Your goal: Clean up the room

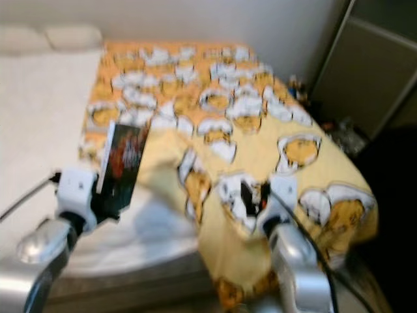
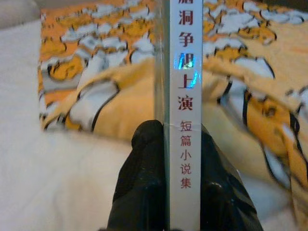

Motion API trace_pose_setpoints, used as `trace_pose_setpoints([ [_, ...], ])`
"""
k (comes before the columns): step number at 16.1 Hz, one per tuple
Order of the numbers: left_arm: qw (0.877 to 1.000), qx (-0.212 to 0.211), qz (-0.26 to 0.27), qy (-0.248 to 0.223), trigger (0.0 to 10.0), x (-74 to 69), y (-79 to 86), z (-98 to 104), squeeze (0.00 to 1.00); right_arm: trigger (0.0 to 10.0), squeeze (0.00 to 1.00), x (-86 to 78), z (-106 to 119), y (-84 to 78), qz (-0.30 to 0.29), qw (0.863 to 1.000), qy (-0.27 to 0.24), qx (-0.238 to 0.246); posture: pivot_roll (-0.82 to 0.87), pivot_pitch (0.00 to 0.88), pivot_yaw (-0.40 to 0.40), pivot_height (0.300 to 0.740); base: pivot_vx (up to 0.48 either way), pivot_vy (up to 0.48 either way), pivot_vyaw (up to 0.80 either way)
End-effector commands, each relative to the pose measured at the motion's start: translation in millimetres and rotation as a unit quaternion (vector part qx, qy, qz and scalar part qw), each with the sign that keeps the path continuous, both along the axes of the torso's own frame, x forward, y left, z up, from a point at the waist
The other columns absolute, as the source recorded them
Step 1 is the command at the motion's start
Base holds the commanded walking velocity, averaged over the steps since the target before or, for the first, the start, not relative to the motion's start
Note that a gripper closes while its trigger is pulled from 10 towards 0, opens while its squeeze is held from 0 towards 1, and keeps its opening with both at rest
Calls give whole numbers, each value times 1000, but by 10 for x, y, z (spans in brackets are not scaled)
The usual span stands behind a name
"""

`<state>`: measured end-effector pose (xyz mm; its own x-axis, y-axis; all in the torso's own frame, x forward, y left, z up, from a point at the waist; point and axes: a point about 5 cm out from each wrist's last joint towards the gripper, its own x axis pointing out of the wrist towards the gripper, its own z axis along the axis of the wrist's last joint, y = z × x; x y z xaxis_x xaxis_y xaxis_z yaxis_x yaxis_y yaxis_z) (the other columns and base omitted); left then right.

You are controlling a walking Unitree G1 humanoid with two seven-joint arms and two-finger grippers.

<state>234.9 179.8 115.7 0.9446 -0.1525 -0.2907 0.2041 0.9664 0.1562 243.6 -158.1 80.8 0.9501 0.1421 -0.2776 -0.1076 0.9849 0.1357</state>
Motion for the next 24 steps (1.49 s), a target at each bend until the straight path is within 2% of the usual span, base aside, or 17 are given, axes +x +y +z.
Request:
trace_pose_setpoints([
  [1, 1000, 5, -4, -23, 10000, 35, -6, 121, 0, 10000, 0, 15, 48, -6, 1, 1000, -6, 0, -68, 0, -35, 740, 0, 349, 0],
  [3, 1000, 4, 2, -22, 10000, 33, 33, 134, 0, 10000, 0, -14, 35, 54, 21, 1000, 2, 14, -76, 0, -27, 740, 0, 343, 0],
  [8, 1000, 2, 7, -6, 10000, 14, 45, 99, 0, 10000, 0, -9, 24, 61, 18, 1000, 4, 17, -63, 0, -34, 740, 0, 345, 0],
  [13, 1000, 8, 13, -13, 10000, 33, 77, 131, 0, 10000, 0, -38, 16, 128, 31, 999, 4, 17, -52, 0, -43, 740, 0, 343, 0],
  [24, 1000, 5, 9, -14, 10000, 67, 40, 117, 0, 10000, 0, 7, 74, 94, 42, 999, -5, -2, -52, 0, -58, 740, 0, 343, 0],
])
